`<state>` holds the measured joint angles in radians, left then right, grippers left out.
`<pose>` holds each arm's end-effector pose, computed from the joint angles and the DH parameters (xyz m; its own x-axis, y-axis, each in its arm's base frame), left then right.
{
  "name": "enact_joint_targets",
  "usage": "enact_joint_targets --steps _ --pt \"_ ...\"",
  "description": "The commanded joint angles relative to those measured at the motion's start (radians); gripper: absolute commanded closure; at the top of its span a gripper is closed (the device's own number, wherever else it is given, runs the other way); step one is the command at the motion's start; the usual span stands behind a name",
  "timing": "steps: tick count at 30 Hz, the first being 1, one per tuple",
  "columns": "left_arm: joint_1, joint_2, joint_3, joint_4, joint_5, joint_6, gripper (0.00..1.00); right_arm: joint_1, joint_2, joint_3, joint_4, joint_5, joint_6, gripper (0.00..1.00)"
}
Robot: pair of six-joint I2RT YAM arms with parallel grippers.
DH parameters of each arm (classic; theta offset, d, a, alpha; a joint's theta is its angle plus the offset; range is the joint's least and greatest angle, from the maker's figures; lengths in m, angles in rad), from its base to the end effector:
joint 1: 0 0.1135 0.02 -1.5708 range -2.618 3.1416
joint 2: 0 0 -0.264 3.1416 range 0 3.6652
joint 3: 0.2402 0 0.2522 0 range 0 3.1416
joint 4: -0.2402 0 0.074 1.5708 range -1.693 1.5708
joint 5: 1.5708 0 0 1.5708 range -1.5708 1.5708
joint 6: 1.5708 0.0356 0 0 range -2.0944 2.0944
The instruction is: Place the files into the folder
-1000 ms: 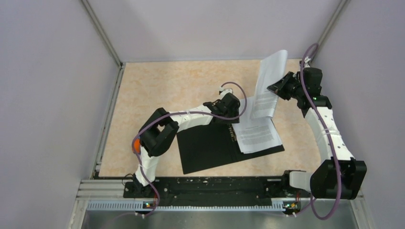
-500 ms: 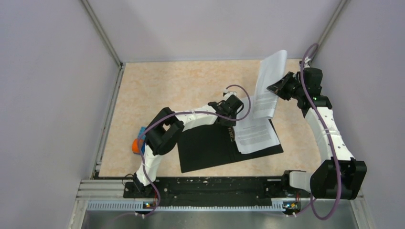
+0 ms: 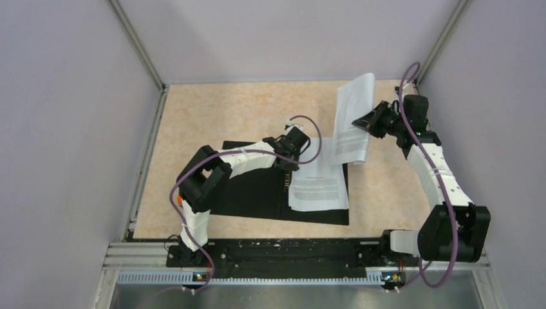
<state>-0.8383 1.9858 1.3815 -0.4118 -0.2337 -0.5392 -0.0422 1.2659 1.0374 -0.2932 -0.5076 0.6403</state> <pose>0.2865 -0.3063 0.1729 -0.8173 0.1618 -0.5530 0.2588 0.9606 -0.1015 0.2845 0.0053 0.3159 -0.6288 0.5491 -0.5505 -0.0106 0.7019 0.7122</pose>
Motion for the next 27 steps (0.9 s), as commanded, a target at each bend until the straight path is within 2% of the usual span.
enact_joint_targets --steps 1,3,9,12,15,20,23,27 --pt "0.049 -0.083 -0.096 -0.027 0.027 0.010 0.71 0.017 0.041 -0.035 0.100 -0.091 0.037 0.93" --pt "0.053 -0.104 -0.107 -0.019 0.041 0.021 0.66 0.036 0.047 -0.048 0.118 -0.095 0.047 0.93" --pt "0.072 -0.177 -0.095 -0.019 0.116 0.015 0.39 0.109 0.056 -0.104 0.180 -0.132 0.096 0.94" --pt "0.099 -0.233 -0.096 -0.039 0.143 -0.008 0.29 0.133 0.057 -0.141 0.227 -0.159 0.131 0.93" --pt "0.137 -0.312 -0.155 -0.024 0.215 -0.057 0.26 0.167 0.062 -0.166 0.248 -0.171 0.145 0.93" --pt "0.167 -0.460 -0.347 0.099 0.390 -0.183 0.24 0.197 0.069 -0.227 0.356 -0.219 0.215 0.93" --pt "0.164 -0.498 -0.487 0.245 0.504 -0.279 0.21 0.222 0.073 -0.231 0.359 -0.212 0.216 0.93" --pt "0.163 -0.503 -0.633 0.481 0.575 -0.380 0.14 0.247 0.089 -0.238 0.358 -0.200 0.211 0.93"
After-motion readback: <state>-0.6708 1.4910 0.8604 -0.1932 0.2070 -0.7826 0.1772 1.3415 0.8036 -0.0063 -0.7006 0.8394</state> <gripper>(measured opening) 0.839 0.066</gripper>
